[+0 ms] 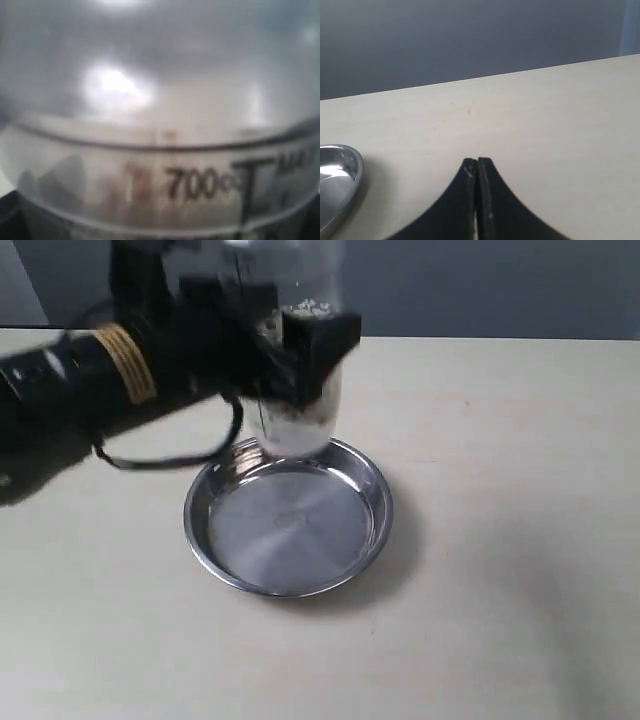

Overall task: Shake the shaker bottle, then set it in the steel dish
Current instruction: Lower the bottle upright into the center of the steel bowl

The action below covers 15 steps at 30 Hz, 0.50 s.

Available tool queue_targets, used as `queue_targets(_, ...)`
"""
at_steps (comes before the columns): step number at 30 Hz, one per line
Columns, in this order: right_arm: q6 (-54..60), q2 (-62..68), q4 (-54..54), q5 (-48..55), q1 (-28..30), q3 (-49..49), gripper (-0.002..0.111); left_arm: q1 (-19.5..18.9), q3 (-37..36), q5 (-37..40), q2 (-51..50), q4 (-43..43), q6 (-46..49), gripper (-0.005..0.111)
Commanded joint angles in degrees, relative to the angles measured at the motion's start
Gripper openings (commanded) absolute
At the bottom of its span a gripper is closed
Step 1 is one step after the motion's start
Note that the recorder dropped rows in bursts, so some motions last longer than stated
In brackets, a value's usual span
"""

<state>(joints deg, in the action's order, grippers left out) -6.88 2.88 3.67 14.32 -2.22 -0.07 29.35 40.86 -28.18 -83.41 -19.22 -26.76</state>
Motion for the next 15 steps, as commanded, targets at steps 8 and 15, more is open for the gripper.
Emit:
queue_targets(8, 0.2, 0.1, -0.1, -0.8, -0.1, 0.1, -0.001, 0.2, -2.5, -20.3, -17.7, 5.1, 10.0, 0.000)
queue_targets(15, 0.2, 0.1, -0.1, -0.8, -0.1, 0.1, -0.001, -0.9, -2.5, -27.1, -24.0, 11.8, 12.9, 0.000)
